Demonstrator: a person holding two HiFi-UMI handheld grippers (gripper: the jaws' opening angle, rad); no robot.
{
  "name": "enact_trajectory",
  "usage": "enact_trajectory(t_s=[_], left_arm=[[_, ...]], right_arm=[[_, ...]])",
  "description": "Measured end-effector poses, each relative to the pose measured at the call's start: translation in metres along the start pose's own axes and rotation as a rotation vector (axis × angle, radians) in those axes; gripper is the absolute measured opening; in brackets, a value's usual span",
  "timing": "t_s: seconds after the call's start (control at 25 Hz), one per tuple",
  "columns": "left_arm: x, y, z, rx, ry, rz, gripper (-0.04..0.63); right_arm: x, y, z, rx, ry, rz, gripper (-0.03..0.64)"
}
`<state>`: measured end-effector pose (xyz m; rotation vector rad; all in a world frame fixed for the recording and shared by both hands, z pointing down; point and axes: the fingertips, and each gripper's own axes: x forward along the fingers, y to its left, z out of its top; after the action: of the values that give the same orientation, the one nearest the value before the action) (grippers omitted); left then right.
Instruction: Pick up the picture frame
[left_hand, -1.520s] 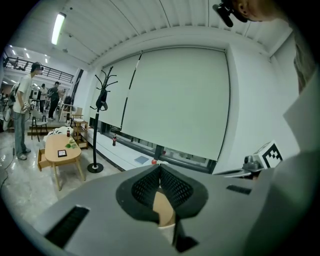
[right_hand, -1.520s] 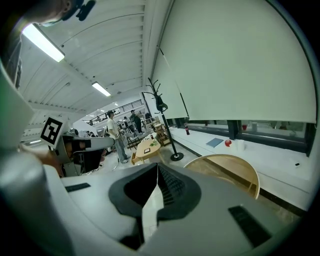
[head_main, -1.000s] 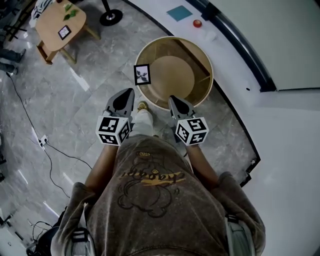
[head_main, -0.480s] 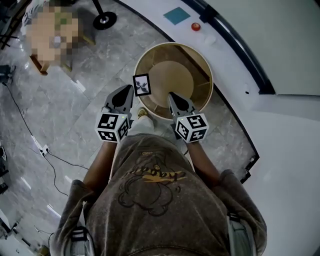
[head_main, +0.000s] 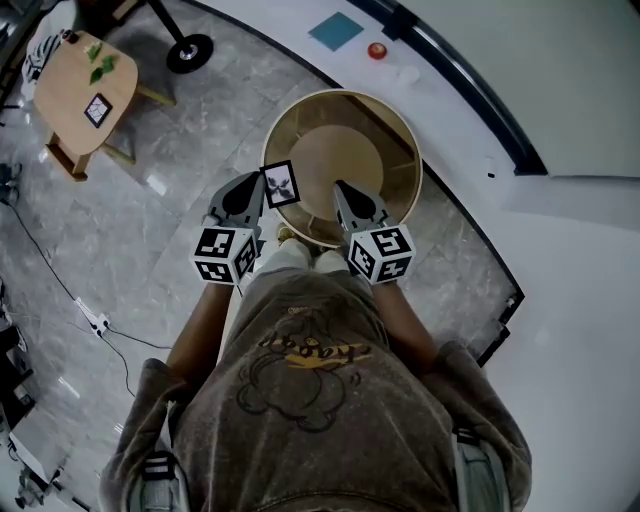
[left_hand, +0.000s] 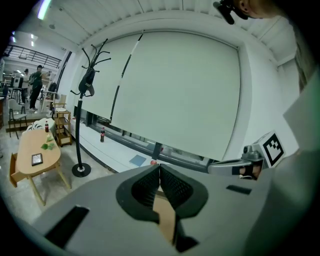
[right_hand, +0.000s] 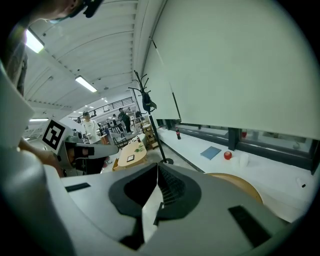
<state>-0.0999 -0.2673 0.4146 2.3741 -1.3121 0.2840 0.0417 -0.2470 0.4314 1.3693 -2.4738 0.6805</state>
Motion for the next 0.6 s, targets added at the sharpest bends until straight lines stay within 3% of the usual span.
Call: enact_trajectory(t_s=[0.6], left_arm=[[0.030,-0.011,0.005,-0.036,-0.004,0.040,0.018]], right_arm=[[0.015,-0.033,0.016,0.001,-0.004,0.041,0.020]])
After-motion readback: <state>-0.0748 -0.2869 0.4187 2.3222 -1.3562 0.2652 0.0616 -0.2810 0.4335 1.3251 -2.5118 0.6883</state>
